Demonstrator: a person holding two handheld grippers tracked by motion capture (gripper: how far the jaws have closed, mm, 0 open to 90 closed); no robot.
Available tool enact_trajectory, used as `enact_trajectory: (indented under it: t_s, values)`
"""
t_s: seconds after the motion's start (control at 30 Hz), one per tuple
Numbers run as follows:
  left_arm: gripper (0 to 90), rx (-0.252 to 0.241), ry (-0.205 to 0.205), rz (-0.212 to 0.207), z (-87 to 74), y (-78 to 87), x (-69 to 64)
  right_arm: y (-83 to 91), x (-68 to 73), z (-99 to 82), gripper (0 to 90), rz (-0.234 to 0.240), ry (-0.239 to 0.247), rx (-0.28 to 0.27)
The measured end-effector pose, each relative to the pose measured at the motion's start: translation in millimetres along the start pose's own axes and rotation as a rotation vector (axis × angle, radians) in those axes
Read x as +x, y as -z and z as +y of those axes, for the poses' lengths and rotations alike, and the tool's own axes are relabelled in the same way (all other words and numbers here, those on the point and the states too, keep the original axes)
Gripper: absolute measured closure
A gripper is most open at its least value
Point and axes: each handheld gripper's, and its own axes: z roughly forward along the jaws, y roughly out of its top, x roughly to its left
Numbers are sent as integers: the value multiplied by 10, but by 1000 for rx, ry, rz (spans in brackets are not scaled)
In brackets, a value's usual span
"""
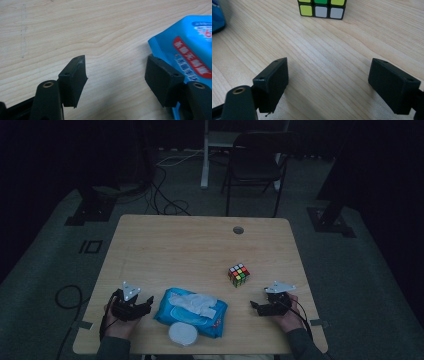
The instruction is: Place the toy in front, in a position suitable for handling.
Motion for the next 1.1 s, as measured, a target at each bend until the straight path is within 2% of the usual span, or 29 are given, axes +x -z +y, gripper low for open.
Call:
enact_trajectory:
  t_s: [0.17, 0.43, 0.67, 0.7, 0.73, 0.9, 1.0, 1.1]
  values:
    - [367, -30, 5, -19, -8, 137, -22, 0, 0, 0, 162, 0, 0, 0]
    - [363, -21, -24, -44, -124, 300, -129, 3, 1, -2, 162, -3, -2, 1]
    - [358, -4, -37, -108, -277, 371, -305, 3, 1, -2, 162, -3, -2, 0]
    - [358, -4, -37, -108, -277, 371, -305, 3, 1, -2, 162, -3, -2, 0]
    - [358, 4, -51, -127, -304, 382, -353, 3, 1, -2, 162, -4, -2, 1]
    - [368, 30, -99, -149, -332, 362, -444, 2, 1, -2, 162, -4, -2, 0]
    - [389, 43, -119, -141, -341, 315, -497, 3, 1, -2, 162, -3, -2, 1]
    - [409, 40, -119, -133, -331, 273, -514, 3, 0, -2, 162, -3, -2, 1]
